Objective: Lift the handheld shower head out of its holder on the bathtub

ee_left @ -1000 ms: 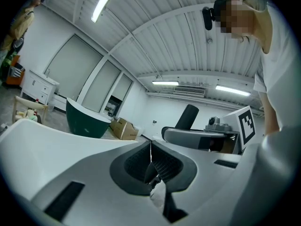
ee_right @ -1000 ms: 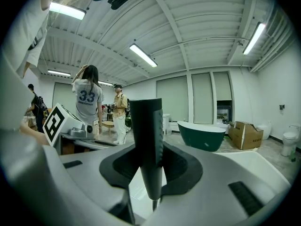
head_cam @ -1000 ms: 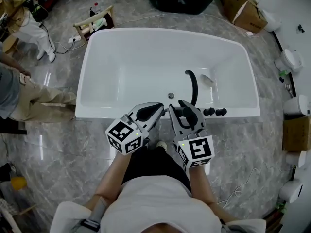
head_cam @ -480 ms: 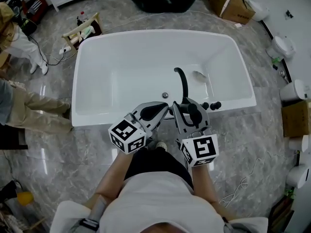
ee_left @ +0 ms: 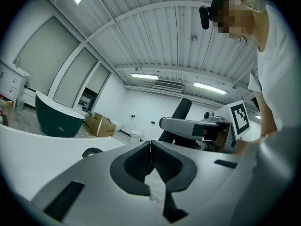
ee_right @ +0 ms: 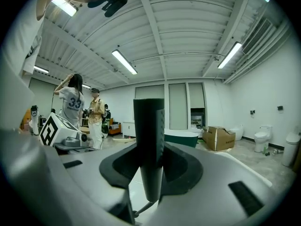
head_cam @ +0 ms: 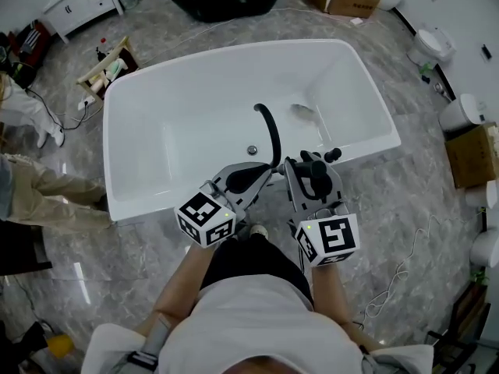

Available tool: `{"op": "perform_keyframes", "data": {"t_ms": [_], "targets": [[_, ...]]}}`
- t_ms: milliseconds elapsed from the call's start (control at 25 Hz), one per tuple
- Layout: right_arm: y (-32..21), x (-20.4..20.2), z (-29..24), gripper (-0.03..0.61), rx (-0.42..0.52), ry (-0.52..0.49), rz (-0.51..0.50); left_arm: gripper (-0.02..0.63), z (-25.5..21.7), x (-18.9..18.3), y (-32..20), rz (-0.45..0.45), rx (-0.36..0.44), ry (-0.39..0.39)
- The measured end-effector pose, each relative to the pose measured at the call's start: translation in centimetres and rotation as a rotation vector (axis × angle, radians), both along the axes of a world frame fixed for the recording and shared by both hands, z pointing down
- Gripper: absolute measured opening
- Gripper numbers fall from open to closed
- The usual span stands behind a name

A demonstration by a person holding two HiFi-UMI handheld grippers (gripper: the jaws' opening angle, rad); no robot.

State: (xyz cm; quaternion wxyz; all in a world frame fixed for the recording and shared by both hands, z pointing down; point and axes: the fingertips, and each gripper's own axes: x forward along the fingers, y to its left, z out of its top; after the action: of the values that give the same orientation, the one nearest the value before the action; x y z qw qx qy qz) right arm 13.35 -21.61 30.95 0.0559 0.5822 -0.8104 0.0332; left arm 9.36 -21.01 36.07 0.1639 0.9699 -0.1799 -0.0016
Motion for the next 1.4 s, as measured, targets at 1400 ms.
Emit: {"op": "perform_keyframes", "data": {"t_ms": [1400], "targets": [[12.5, 16.5, -0.9, 0.132, 0.041, -0.053, 0.506, 0.011, -0.6, 14.9, 8.7, 0.442, 0.001, 0.046]]}}
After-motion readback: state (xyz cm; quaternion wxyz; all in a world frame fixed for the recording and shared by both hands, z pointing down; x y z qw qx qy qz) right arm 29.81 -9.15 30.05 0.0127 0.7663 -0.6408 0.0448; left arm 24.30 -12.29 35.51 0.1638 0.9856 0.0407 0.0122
